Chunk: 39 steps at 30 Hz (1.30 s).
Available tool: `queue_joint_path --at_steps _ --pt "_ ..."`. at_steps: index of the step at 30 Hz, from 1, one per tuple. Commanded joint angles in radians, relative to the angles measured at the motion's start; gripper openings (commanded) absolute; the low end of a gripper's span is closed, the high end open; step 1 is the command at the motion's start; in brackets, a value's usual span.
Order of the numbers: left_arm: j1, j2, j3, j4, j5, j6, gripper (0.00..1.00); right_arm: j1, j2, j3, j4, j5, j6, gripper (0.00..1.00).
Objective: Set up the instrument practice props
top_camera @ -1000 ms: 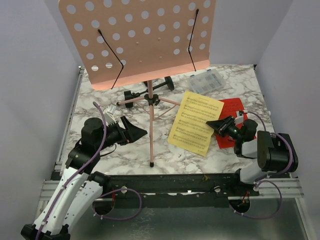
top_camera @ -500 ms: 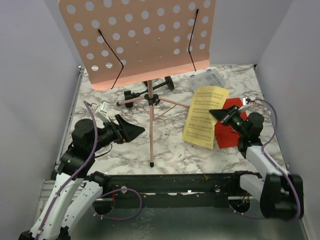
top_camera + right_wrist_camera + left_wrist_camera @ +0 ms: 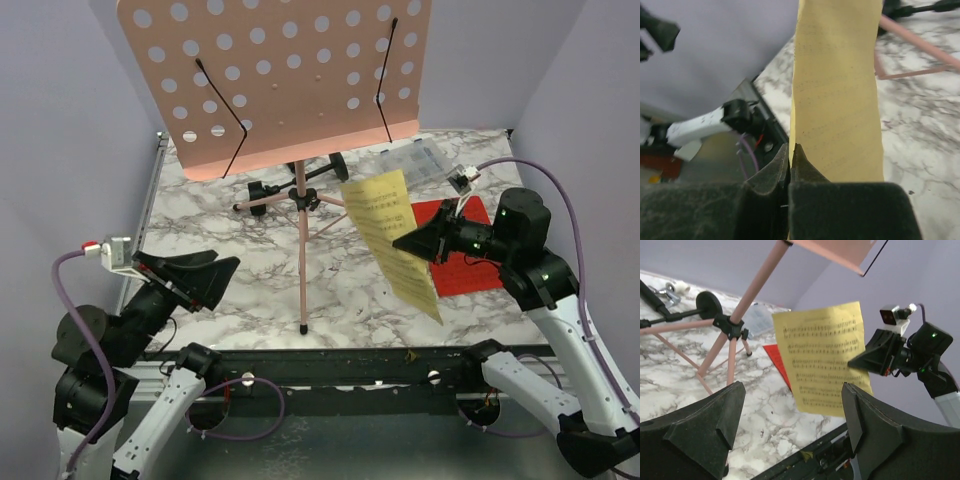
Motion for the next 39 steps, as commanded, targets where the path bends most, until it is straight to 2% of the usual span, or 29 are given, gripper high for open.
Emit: queue_joint_path --at_steps 1,4,6,7,9,13,16,20,22,26,31,39 --pt "0.005 0.061 0.127 -0.032 -0.098 0.03 0.85 0.019 0.024 0.114 -0.156 -0.428 -0.146 0.0" --pt "0.005 0.113 0.207 -0.023 -0.108 0.025 0.85 0.02 0.057 0.232 -0.081 -0.619 -0.114 0.0" --pt "0.005 0.156 0.266 -0.009 -0.109 0.015 0.85 0.02 0.074 0.296 0.141 -0.678 0.023 0.0" --pt "0.005 0.178 0.29 0.001 -0.112 0.004 0.85 0.021 0.08 0.316 0.316 -0.66 0.144 0.0" --pt "0.005 0.235 0.353 0.018 -0.117 -0.026 0.84 0.02 0.126 0.399 0.511 -0.561 0.262 0.0" --pt "0.005 0.354 0.461 0.048 -0.168 -0.159 0.81 0.02 0.304 0.654 0.469 -0.275 0.325 0.01" --pt "0.005 0.446 0.527 0.084 -0.148 -0.218 0.76 0.02 0.441 0.835 0.352 -0.157 0.28 0.01" --pt "0.005 0.544 0.582 0.101 -0.171 -0.296 0.72 0.02 0.572 1.006 0.353 -0.086 0.218 0.01" --pt "0.005 0.574 0.588 0.142 -0.166 -0.305 0.66 0.02 0.633 1.086 0.372 -0.099 0.203 0.01" --pt "0.005 0.619 0.608 0.211 -0.147 -0.299 0.62 0.02 0.725 1.172 0.389 -0.065 0.191 0.01" --pt "0.005 0.651 0.615 0.254 -0.147 -0.278 0.56 0.023 0.743 1.199 0.434 -0.018 0.182 0.01" --pt "0.005 0.676 0.592 0.289 -0.157 -0.273 0.46 0.059 0.773 1.224 0.485 -0.095 0.084 0.0"
